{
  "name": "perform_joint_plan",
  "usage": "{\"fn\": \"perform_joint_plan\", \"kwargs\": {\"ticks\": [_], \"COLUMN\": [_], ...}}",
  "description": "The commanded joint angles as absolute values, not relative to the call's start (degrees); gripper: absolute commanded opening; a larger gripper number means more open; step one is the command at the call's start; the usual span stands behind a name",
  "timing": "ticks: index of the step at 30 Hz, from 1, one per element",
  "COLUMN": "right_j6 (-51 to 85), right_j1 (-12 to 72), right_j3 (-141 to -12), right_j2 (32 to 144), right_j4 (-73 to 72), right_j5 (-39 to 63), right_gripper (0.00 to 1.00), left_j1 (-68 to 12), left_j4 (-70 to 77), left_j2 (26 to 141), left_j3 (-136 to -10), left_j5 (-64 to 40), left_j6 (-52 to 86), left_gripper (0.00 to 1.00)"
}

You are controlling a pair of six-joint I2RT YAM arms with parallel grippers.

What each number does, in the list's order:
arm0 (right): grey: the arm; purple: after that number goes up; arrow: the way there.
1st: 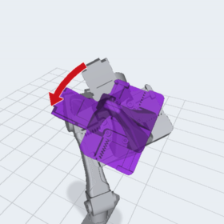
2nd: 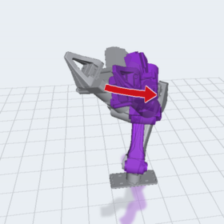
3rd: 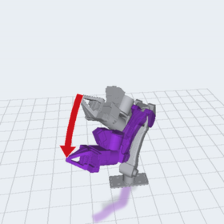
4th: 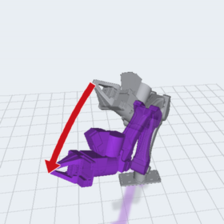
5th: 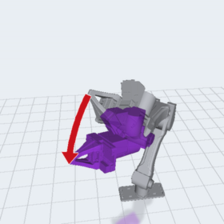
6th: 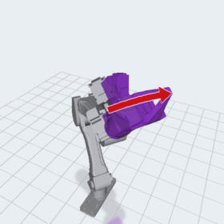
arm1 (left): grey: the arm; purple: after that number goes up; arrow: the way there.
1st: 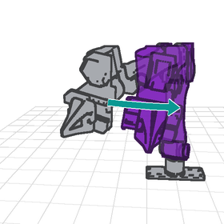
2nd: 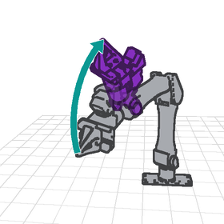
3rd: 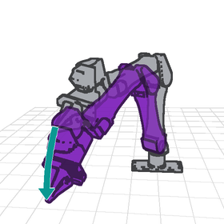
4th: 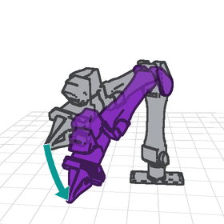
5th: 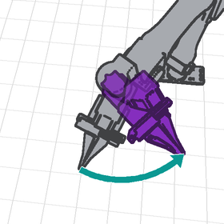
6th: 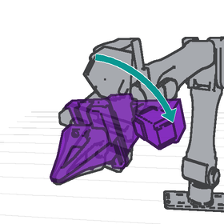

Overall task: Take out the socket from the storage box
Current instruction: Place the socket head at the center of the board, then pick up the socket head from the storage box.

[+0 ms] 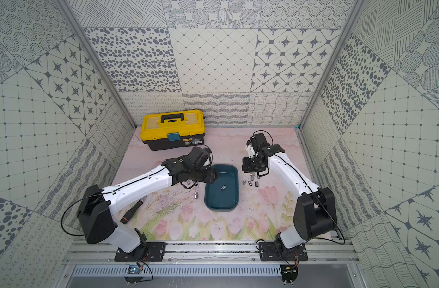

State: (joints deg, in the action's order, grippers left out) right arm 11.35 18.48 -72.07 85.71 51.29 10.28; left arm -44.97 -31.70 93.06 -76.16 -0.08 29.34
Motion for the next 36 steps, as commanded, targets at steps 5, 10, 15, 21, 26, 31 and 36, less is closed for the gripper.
{"fn": "perform_joint_plan", "kwargs": {"ticks": [5,10,15,21,26,31,36], "right_j6": [13.7,13.9,13.8,13.7,13.6,13.5,13.4], "right_j1": [17.2,15.9,15.2,14.4,14.0,13.6,13.4], "right_j3": [-67.2,-65.2,-64.2,-63.2,-62.8,-62.6,-62.3], "right_j2": [77.8,75.1,74.4,73.6,73.2,73.0,72.8], "right_j4": [50.1,49.6,49.5,49.3,49.2,49.0,49.0], "right_j5": [11.1,11.8,12.5,12.9,13.2,13.5,13.6], "right_gripper": [0.49,0.50,0.50,0.50,0.50,0.50,0.50], "left_j1": [-49.6,-50.8,-51.0,-51.1,-51.1,-51.2,-51.2], "left_j4": [-39.4,-40.8,-40.9,-40.4,-39.3,-38.4,-36.7], "left_j2": [106.4,112.0,115.2,117.6,118.5,119.5,120.4], "left_j3": [-86.6,-89.1,-89.8,-89.9,-89.2,-89.0,-88.5], "left_j5": [-2.9,-0.1,2.2,4.6,5.6,6.1,6.5], "left_j6": [16.7,14.5,12.9,11.7,11.2,11.0,10.7], "left_gripper": [0.55,0.55,0.55,0.56,0.56,0.55,0.52]}}
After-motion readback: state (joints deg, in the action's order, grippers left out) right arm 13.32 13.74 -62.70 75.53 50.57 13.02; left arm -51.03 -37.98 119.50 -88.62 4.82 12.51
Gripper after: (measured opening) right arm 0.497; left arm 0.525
